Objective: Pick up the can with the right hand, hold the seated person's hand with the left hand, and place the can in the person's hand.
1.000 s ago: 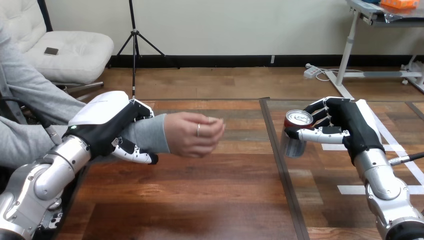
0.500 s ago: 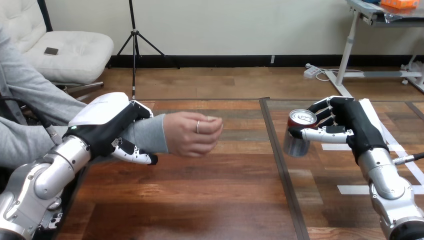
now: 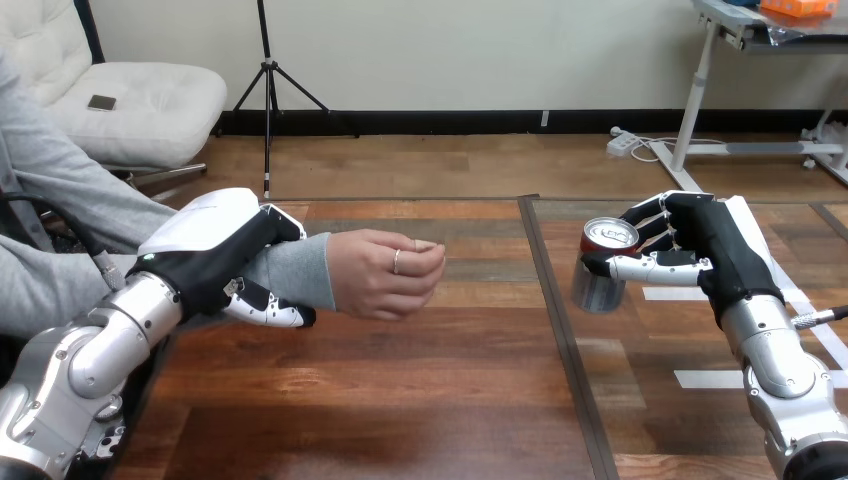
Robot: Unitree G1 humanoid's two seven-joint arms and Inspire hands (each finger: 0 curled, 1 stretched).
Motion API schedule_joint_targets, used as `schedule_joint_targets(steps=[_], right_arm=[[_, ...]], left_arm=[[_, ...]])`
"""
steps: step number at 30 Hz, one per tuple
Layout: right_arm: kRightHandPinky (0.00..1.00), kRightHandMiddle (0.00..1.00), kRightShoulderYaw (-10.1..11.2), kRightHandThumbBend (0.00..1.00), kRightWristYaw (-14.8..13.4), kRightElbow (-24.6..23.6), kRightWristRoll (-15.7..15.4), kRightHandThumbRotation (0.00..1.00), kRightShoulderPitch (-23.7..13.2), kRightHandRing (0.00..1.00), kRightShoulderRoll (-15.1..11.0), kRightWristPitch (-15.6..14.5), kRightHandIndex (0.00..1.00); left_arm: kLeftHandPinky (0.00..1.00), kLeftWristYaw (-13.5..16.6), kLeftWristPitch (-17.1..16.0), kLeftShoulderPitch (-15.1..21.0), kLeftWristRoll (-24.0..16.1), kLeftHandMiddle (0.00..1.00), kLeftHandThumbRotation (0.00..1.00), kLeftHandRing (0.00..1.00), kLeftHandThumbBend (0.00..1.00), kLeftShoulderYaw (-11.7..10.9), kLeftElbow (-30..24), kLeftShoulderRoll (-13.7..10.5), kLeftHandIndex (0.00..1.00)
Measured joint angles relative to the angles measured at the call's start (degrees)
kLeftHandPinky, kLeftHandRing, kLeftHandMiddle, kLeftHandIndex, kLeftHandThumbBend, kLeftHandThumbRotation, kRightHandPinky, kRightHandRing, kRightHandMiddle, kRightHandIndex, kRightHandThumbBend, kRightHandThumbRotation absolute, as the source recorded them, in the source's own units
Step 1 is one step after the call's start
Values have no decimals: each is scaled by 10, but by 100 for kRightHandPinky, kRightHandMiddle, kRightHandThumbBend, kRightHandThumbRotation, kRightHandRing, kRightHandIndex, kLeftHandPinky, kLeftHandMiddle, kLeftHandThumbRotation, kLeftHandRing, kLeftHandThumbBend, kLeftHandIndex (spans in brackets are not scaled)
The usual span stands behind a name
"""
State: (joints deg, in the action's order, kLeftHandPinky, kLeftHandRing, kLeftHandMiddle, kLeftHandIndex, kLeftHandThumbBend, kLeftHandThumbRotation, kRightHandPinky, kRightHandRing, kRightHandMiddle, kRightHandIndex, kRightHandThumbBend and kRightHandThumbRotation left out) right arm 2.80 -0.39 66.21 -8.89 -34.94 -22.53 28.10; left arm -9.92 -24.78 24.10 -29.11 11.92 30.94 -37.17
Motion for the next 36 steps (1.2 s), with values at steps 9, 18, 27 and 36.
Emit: schedule_joint_targets(steps=[9, 18, 27, 36], right_arm=[[34, 41, 0, 77, 2, 0, 1, 0, 0, 37, 0, 0, 44], [35, 42, 0, 76, 2, 0, -1, 0, 0, 37, 0, 0, 44], [34, 42, 0, 77, 2, 0, -1, 0, 0, 37, 0, 0, 44], [36, 42, 0, 77, 2, 0, 0, 0, 0, 38, 0, 0, 43]], left_arm=[[21, -1, 0, 0, 0, 32, 0, 26, 53, 0, 0, 0, 33], [20, -3, 0, 0, 0, 32, 0, 25, 52, 0, 0, 1, 32], [19, -3, 0, 0, -1, 31, 0, 24, 50, 0, 0, 2, 32], [18, -3, 0, 0, -2, 31, 0, 24, 49, 1, 0, 2, 31]])
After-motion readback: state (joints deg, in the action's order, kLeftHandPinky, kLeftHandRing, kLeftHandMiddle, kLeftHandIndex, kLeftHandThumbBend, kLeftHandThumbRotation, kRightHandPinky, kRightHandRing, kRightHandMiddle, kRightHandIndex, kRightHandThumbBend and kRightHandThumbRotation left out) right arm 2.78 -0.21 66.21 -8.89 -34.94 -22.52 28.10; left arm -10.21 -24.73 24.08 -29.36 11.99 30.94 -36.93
